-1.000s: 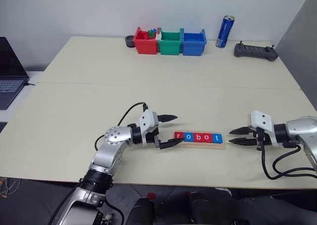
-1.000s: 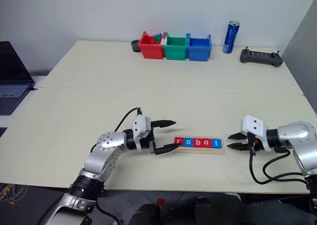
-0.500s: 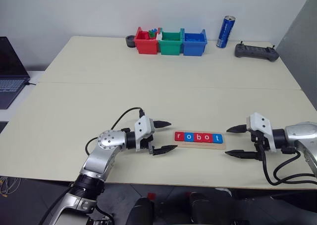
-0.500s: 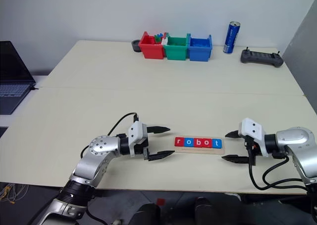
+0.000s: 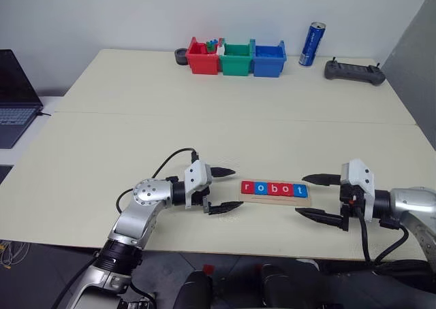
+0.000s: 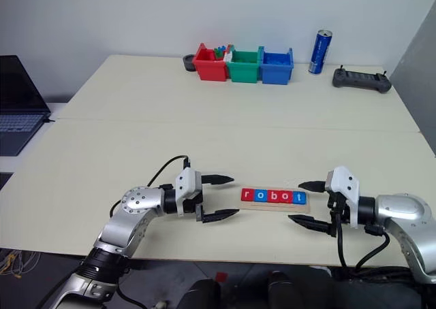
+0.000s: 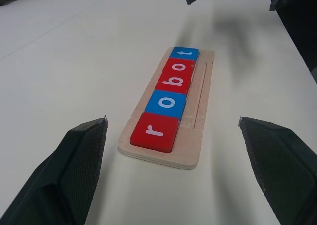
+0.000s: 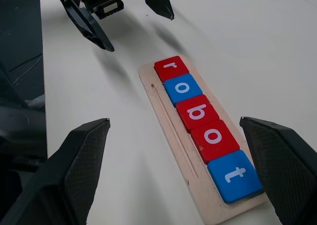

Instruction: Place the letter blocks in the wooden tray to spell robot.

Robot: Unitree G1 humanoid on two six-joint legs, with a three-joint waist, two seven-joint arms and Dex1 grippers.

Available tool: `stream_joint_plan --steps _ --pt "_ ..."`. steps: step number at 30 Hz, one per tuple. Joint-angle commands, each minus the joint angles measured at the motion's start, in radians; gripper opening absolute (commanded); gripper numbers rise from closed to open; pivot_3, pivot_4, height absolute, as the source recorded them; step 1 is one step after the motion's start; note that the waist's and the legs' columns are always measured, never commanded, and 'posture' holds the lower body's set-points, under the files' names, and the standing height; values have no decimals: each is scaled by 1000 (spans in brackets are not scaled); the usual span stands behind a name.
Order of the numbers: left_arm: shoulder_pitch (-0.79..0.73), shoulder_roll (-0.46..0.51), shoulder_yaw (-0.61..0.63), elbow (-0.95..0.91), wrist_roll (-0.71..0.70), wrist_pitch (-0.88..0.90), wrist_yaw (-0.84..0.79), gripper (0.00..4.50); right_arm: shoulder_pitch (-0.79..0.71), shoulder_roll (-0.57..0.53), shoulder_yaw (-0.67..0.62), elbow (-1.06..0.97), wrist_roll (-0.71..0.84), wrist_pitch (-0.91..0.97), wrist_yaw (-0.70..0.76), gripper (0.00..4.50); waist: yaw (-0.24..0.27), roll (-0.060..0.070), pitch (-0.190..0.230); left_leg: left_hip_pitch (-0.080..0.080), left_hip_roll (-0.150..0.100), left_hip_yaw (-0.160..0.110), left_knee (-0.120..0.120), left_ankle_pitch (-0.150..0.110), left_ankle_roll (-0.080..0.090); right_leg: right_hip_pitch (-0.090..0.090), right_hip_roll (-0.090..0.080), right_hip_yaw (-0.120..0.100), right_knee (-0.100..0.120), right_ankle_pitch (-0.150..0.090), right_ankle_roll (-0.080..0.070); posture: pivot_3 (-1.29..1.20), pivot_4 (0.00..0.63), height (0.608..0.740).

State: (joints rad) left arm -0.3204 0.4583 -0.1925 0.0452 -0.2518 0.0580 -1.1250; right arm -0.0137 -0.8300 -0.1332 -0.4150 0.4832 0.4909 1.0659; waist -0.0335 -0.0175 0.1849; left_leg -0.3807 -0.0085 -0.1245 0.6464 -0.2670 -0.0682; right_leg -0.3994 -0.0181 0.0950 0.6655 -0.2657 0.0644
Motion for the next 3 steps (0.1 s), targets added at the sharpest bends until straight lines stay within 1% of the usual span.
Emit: stream_joint_plan --steps 1,3 --pt "-21 1 -4 -19 -10 -4 -11 4500 9 -11 -18 -2 -23 -59 -2 4465 0 0 0 0 0 0 0 0 0 0 0 0 0 0 0 0 150 740" --pt "-23 4 -5 -19 -9 1 -15 4500 11 -11 -19 8 -26 -68 -1 4465 0 0 0 0 0 0 0 0 0 0 0 0 0 0 0 0 150 740"
